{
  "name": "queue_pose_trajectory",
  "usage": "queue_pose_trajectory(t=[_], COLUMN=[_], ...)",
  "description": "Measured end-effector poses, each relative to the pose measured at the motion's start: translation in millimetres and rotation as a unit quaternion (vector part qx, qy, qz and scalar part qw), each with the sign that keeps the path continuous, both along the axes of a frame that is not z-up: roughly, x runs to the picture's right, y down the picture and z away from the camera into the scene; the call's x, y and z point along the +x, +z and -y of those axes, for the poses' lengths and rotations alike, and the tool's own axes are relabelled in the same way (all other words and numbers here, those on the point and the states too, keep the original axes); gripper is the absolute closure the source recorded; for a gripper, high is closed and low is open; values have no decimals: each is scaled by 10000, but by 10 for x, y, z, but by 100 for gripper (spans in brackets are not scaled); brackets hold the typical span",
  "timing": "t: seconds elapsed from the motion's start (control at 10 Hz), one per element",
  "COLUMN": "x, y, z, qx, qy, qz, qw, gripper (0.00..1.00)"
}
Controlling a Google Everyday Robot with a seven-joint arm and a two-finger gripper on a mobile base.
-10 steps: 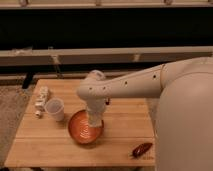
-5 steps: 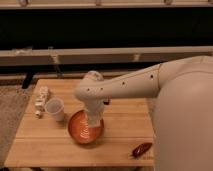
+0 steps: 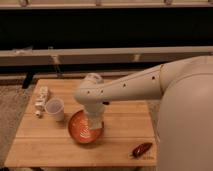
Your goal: Place the white sponge in the ceramic bowl
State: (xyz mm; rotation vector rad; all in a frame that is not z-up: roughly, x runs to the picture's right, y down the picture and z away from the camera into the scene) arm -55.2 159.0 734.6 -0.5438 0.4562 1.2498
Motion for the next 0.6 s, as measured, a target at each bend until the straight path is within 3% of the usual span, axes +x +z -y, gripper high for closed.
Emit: queue_pose_trajectory(t=[0.2, 0.6], x=[21, -7], y=[-10, -18], z=[-26, -72], qx=[20, 54], qy=[-7, -41], qz=[-19, -11], qw=[10000, 10000], gripper=[7, 7])
